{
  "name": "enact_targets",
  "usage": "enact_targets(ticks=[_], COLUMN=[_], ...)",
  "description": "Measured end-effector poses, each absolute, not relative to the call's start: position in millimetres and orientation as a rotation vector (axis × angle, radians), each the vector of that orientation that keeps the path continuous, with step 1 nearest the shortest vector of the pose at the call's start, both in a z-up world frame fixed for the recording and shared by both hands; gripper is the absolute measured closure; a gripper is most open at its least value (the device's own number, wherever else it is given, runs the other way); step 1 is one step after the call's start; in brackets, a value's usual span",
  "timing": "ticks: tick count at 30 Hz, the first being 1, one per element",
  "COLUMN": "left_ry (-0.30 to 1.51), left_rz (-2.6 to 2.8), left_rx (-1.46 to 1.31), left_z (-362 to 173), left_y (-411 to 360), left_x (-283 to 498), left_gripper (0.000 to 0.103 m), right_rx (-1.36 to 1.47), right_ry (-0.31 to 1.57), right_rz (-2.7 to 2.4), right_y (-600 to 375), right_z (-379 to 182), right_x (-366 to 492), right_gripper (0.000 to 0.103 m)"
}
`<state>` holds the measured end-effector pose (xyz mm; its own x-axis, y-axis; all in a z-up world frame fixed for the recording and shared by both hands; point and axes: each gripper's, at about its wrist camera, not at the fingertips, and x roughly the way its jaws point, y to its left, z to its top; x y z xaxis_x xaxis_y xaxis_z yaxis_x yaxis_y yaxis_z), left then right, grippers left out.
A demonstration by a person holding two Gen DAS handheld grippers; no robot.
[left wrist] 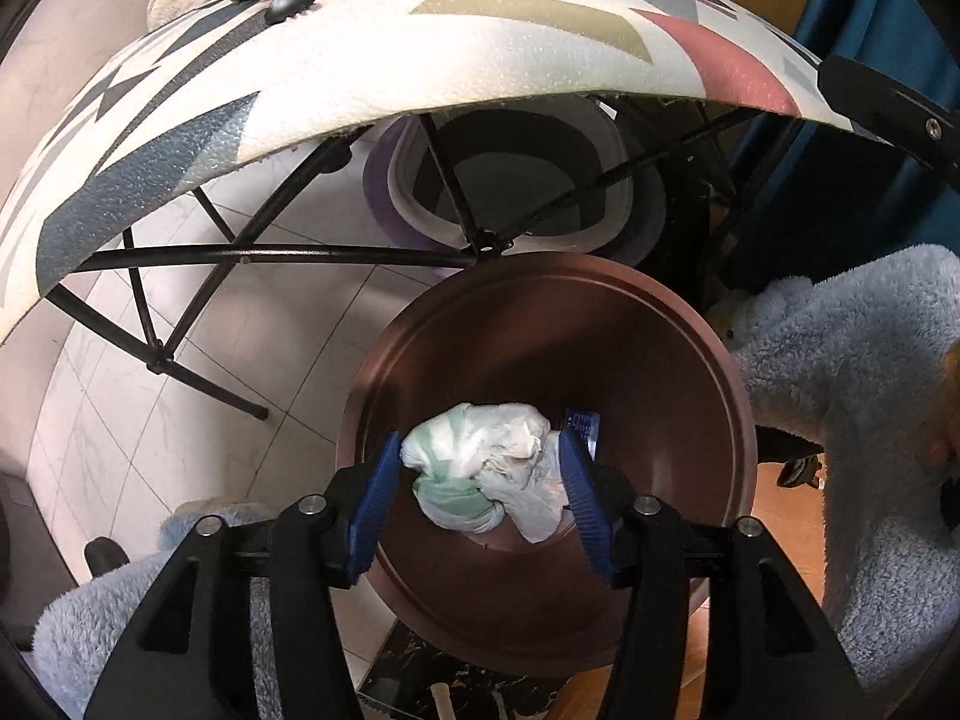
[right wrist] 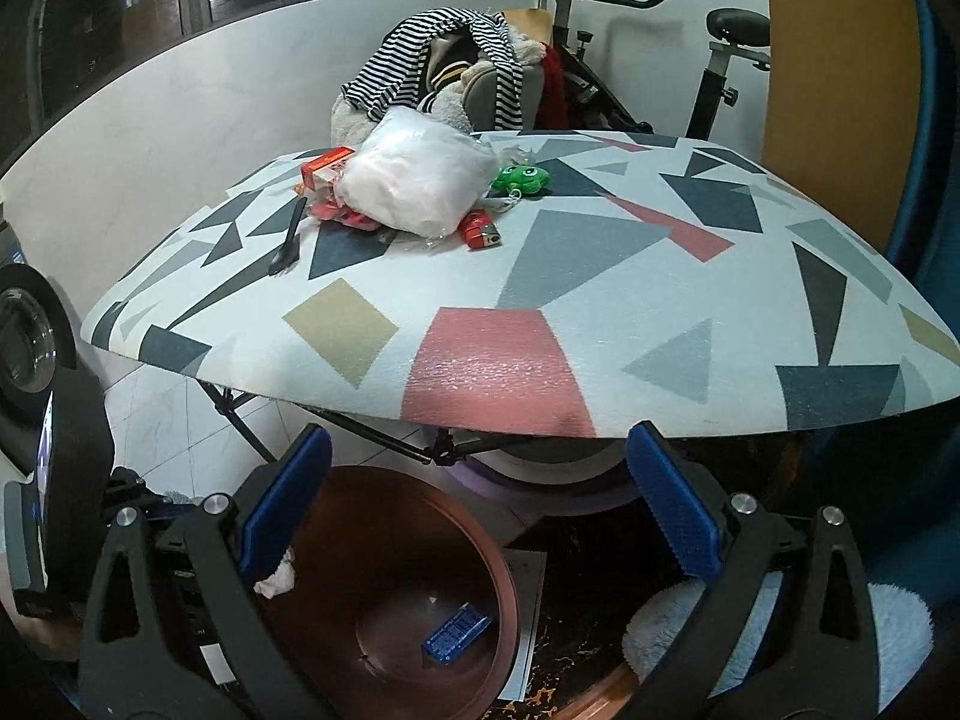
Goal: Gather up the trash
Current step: 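Lower the white tissue into the brown bin and open the left tool, then grasp the gold foil wrapper with the left tool while the right tool grasps the green toy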
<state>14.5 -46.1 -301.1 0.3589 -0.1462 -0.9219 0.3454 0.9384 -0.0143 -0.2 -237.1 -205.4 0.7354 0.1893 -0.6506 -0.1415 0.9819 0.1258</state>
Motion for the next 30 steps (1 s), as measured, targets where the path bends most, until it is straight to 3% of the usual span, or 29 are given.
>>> enact_targets(ticks=[2,14,23,30], left_ry=[1.146,1.081,0.954,0.719], left_rz=[-0.313,-0.276,-0.230,-0.215], left_rx=[0.189,0.081,0.010,-0.068], left_z=[-298.6,-280.6,-257.4,-199.4], left_y=[-44.5,-30.3,-12.8,10.3], left_x=[14.2,15.8,13.6,9.2], left_gripper=[0.027,0.006,0.006,0.006], right_rx=[0.076,0.082,0.059,0.135], right_ry=[0.723,0.729,0.714,0.661], right_rz=[0.180,0.152,0.134,0.121], right_y=[-238.6,-243.1,-242.1,-264.0], right_z=[-205.3,-206.2,-206.2,-189.1], right_x=[0.0,1.7,2.1,13.7], right_gripper=[0.006,0.006,0.006,0.006])
